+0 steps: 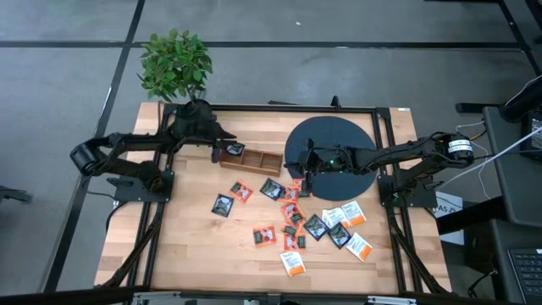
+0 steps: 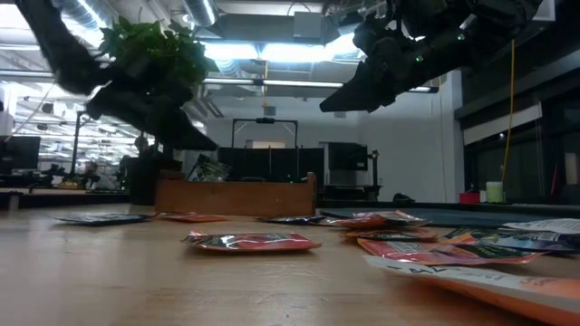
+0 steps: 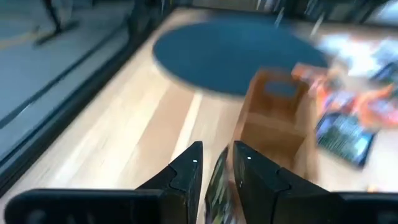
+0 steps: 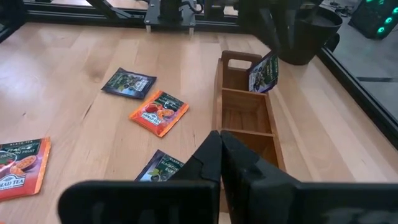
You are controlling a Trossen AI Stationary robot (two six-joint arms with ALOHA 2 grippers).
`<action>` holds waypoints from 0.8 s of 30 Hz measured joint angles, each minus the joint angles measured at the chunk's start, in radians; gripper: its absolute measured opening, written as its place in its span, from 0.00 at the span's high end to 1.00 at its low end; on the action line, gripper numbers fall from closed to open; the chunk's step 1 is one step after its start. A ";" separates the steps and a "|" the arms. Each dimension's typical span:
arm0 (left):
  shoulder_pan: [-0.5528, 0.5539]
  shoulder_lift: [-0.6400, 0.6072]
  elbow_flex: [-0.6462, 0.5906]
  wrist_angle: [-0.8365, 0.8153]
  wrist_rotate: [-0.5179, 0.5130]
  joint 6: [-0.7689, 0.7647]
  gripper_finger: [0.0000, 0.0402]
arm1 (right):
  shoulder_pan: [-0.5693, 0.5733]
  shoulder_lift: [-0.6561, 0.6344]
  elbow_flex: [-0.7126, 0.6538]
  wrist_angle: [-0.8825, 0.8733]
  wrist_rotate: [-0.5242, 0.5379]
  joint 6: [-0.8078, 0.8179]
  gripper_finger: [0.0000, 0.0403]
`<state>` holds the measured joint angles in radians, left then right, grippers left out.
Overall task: Pick & Place Tea
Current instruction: Put the dark blue tea bag into the left section of the wooden organizer
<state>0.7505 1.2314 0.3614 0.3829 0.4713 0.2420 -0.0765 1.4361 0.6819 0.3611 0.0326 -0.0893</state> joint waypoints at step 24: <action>-0.271 0.103 0.579 -0.943 -0.461 0.153 0.78 | 0.000 0.000 0.001 -0.077 -0.037 -0.028 0.98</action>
<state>0.4796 1.3341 0.9404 -0.5597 0.0104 0.3955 -0.0761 1.4359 0.6827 0.2836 -0.0044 -0.1173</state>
